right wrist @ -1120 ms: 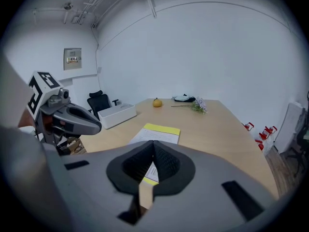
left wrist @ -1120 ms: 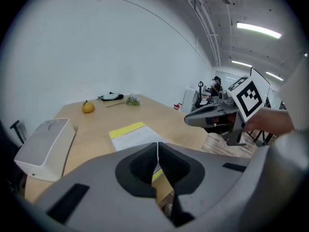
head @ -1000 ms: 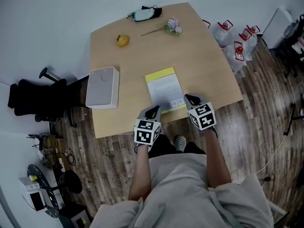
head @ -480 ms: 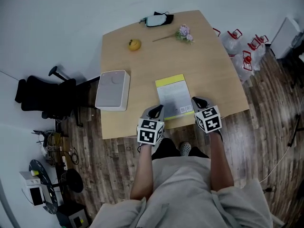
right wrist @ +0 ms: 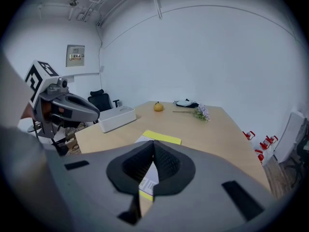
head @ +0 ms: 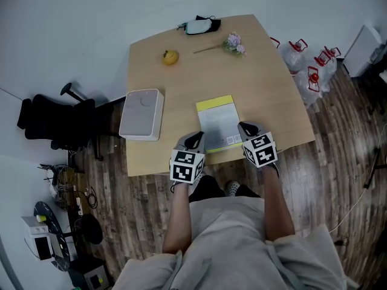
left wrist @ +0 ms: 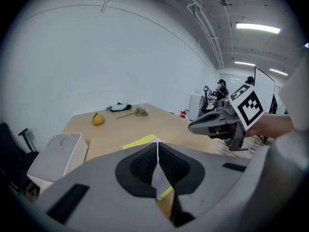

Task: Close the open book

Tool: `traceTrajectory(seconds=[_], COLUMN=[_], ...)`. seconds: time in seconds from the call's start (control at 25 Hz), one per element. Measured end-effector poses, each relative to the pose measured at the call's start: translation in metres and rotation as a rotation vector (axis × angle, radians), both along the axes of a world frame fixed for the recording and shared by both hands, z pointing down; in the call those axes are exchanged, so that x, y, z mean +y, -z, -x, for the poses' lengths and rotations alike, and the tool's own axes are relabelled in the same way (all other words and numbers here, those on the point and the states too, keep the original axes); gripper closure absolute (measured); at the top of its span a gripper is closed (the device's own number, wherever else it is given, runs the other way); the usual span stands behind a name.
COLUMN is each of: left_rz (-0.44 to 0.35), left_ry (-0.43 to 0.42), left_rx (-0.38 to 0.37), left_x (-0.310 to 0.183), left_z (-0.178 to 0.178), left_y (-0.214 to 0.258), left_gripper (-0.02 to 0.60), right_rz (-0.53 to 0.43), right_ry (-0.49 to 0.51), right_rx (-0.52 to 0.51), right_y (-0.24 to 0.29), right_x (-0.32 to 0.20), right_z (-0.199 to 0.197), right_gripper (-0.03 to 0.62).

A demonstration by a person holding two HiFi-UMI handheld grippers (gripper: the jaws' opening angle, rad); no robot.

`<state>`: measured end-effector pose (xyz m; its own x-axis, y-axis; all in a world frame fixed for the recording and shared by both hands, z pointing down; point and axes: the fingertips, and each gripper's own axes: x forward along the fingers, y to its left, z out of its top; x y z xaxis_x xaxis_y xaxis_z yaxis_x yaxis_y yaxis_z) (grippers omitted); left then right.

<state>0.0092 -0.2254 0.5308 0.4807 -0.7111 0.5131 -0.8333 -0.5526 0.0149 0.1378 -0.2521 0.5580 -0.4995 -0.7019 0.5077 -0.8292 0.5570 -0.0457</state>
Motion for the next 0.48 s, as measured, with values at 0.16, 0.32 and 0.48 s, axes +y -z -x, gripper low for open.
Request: traceTrajectory(seconds=[0.16, 0.32, 0.48], left_rz=[0.000, 0.004, 0.005], left_ry=[0.012, 0.020, 0.014], left_rx=[-0.003, -0.003, -0.003], left_x=[0.0002, 0.0012, 0.0019], left_z=[0.0052, 0.0092, 0.0082], left_y=[-0.0013, -0.0040, -0.0040], left_gripper=[0.557, 0.557, 0.557], right_rz=[-0.003, -0.009, -0.009], right_ry=[0.010, 0.017, 0.012], right_rx=[0.002, 0.007, 0.007], right_y=[-0.0009, -0.0001, 0.0013], right_x=[-0.0017, -0.0027, -0.0022], right_z=[0.0045, 0.0073, 0.0064], right_gripper=[0.588, 0.588, 0.588])
